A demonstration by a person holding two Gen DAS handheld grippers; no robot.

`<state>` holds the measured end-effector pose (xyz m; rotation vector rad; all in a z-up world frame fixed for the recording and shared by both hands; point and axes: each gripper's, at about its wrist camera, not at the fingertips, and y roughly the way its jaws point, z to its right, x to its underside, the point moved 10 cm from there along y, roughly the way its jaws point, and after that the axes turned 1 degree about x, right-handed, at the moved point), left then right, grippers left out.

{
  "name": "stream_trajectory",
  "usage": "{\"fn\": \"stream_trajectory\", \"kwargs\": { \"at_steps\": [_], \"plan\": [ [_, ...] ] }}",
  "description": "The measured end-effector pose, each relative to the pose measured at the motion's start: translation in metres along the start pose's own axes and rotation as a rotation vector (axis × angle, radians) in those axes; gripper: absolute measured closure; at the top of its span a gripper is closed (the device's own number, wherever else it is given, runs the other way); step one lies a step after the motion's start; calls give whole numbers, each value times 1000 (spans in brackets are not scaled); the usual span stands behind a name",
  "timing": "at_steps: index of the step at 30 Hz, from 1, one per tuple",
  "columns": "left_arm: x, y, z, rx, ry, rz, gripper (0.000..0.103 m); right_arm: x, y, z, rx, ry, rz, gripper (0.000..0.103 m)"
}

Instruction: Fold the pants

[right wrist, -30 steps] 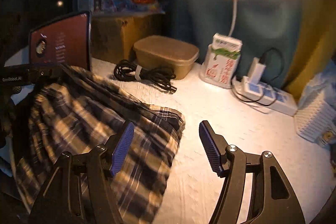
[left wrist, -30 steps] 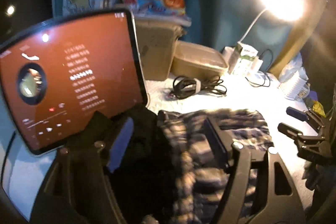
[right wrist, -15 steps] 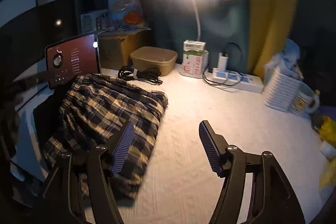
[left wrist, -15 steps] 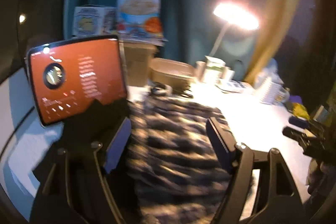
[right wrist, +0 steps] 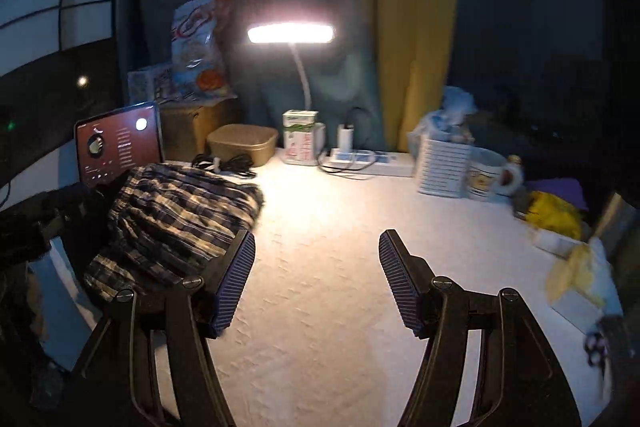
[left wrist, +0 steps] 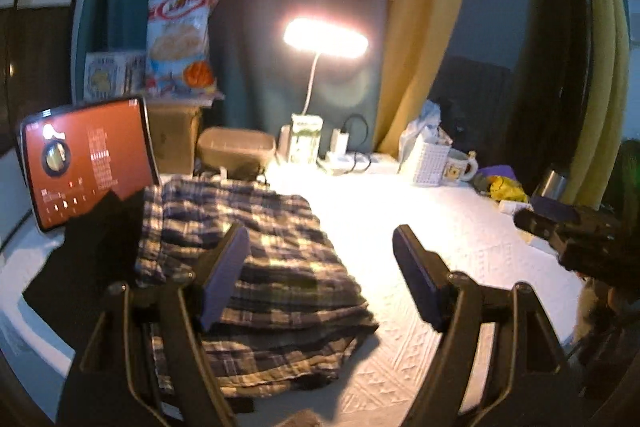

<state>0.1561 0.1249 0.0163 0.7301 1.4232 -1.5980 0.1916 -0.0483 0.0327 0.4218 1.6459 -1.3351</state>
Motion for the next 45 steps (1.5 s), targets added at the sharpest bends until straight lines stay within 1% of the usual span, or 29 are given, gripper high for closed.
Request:
{"fn": "stream_trajectory", "kwargs": {
  "at_steps": [3, 6, 8, 11, 16, 19, 21, 22, 24, 27, 31, 35, 38, 45],
  "plan": [
    [-10, -10, 13, 0, 33, 36, 28, 4, -21, 14, 50, 11, 24, 35],
    [-20, -22, 21, -39, 62, 76, 28, 2, -41, 23, 68, 22, 49, 35],
    [-29, -35, 27, -54, 83, 120, 28, -5, -54, 27, 83, 30, 76, 35],
    [-40, -49, 38, -52, 117, 148, 28, -18, -75, 29, 93, 43, 121, 35],
    [-55, -65, 54, -45, 152, 169, 27, -32, -105, 31, 130, 52, 184, 35],
    [-50, -62, 55, -93, 186, 139, 27, -33, -114, 37, 163, 65, 197, 35],
    [-43, -57, 54, -122, 207, 120, 27, -33, -116, 40, 175, 70, 199, 30],
    [-39, -55, 53, -121, 211, 109, 27, -32, -116, 41, 173, 72, 198, 28],
    [-32, -52, 53, -99, 208, 88, 27, -30, -113, 42, 173, 72, 190, 28],
    [-25, -49, 49, -89, 188, 67, 27, -26, -105, 38, 163, 68, 169, 28],
    [-24, -48, 43, -96, 165, 84, 27, -21, -96, 32, 149, 60, 148, 28],
    [-22, -45, 39, -103, 158, 78, 27, -18, -89, 28, 141, 61, 131, 28],
    [-20, -43, 34, -125, 147, 76, 27, -16, -85, 23, 138, 60, 121, 28],
    [-21, -46, 31, -119, 124, 85, 27, -13, -81, 12, 128, 50, 112, 28]
  ]
}}
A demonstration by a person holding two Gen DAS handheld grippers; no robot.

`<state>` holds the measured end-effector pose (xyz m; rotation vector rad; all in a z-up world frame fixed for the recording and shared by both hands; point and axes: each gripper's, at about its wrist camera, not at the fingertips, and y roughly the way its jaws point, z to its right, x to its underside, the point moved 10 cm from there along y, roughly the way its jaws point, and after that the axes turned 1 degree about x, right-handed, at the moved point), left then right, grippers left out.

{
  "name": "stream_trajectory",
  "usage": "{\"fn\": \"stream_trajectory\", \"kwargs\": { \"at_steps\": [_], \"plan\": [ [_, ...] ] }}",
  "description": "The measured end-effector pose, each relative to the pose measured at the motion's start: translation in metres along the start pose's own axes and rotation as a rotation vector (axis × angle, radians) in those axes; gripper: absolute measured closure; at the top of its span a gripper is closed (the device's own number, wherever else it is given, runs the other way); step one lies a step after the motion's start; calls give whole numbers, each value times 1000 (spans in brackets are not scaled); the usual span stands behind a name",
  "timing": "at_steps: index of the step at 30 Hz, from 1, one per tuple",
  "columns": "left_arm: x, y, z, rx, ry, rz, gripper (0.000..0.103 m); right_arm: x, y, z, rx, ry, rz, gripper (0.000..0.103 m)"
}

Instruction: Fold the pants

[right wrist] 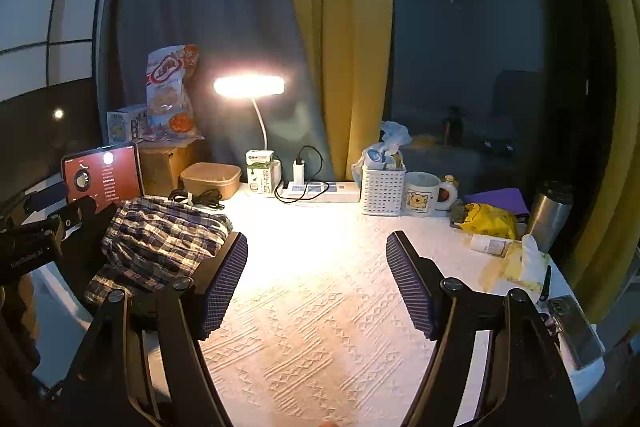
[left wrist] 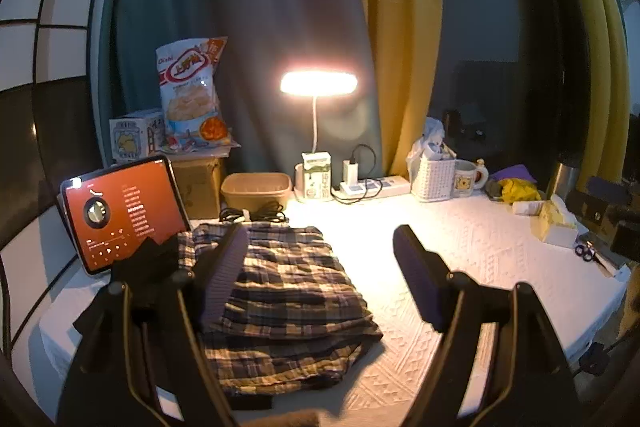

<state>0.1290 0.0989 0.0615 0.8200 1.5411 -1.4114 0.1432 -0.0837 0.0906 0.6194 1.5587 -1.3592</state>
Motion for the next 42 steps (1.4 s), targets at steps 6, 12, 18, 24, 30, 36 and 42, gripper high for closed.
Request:
{"fn": "stream_trajectory", "kwargs": {
  "at_steps": [6, 12, 18, 24, 30, 36, 42],
  "plan": [
    [0, -1, 1, -2, 6, 9, 27, 0, 1, 0, 3, 3, -1, 28],
    [-1, 0, 1, 1, 7, 9, 27, 0, 0, -1, 4, 3, -1, 28],
    [-1, 0, -1, 4, 5, 9, 27, 1, 0, -2, 6, 3, -2, 28],
    [-1, -1, 1, -10, 12, 9, 27, 2, 1, -4, 5, 3, -5, 28],
    [0, -1, 1, -4, 0, 4, 27, 3, 2, -6, 6, 3, -9, 28],
    [1, -1, 2, 2, -8, -2, 27, 5, 3, -7, 8, 5, -16, 28],
    [-1, 1, 4, 12, -6, -4, 27, 5, 4, -8, 11, 4, -17, 28]
  ]
}}
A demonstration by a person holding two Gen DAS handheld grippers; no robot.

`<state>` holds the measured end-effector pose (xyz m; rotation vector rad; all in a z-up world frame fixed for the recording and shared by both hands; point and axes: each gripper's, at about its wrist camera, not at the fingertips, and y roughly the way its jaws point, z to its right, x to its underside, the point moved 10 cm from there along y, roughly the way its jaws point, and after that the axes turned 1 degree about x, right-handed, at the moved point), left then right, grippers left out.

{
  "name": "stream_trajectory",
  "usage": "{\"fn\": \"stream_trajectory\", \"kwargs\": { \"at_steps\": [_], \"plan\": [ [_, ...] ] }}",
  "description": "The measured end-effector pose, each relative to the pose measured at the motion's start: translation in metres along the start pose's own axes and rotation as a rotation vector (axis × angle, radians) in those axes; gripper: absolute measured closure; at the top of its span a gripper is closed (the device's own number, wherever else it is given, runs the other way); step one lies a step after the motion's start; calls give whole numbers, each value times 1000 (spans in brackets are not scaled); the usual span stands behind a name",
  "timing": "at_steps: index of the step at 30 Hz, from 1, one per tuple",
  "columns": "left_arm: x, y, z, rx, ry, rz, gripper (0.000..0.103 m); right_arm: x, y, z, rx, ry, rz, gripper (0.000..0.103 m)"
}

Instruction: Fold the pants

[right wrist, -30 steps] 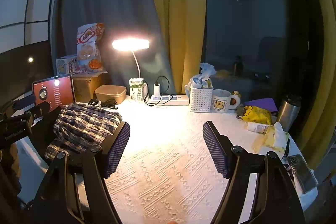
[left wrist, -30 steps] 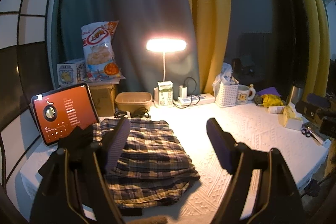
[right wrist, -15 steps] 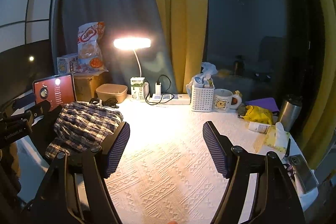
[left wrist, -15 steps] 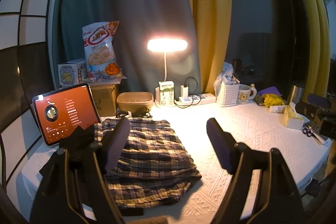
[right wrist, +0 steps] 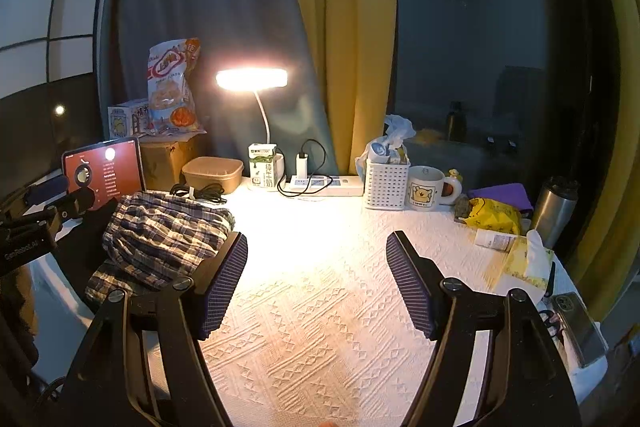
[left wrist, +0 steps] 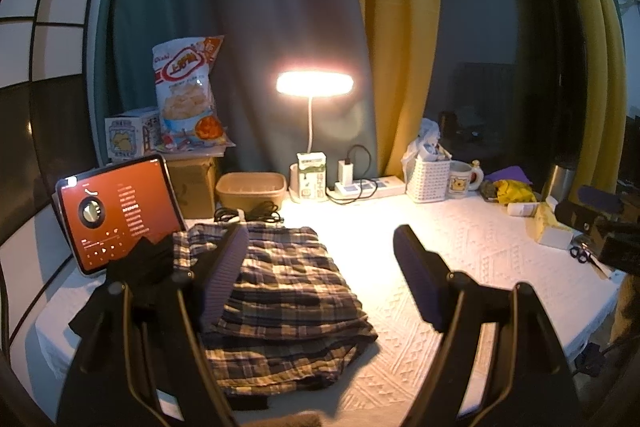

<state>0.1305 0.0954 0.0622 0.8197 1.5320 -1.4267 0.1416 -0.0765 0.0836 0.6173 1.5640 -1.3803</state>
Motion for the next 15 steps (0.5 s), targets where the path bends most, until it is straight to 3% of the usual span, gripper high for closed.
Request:
{"fn": "stream_trajectory", "kwargs": {
  "at_steps": [15],
  "plan": [
    [0, -1, 1, 1, -5, -2, 27, 2, 2, 1, 5, 6, -5, 28]
  ]
}}
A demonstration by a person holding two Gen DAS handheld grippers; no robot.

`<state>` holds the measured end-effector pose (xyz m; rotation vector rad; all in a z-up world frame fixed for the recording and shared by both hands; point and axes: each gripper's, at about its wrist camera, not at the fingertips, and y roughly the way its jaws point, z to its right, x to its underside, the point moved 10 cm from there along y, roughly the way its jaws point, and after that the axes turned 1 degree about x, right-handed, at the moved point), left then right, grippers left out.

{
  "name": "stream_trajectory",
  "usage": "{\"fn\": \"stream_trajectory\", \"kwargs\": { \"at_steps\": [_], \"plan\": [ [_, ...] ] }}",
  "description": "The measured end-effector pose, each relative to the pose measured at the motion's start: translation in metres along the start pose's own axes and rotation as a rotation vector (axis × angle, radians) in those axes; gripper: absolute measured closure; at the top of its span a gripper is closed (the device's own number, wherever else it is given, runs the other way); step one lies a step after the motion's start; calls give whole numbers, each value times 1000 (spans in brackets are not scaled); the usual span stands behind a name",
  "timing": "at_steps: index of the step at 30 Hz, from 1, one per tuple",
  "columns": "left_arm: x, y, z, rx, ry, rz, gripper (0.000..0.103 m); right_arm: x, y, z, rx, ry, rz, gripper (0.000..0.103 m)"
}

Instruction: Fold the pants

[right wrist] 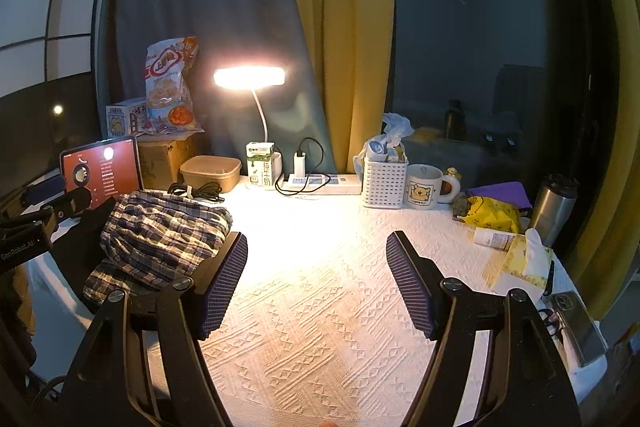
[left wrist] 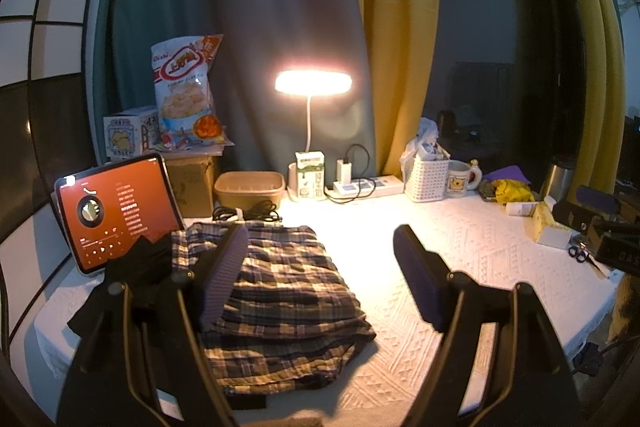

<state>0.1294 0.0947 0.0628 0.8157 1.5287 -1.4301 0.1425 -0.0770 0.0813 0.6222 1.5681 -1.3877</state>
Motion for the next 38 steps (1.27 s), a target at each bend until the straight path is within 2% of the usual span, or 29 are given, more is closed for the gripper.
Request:
{"fn": "stream_trajectory", "kwargs": {
  "at_steps": [38],
  "plan": [
    [-2, -2, 1, 29, -6, -4, 27, 0, 0, 0, 0, -2, 1, 28]
  ]
}}
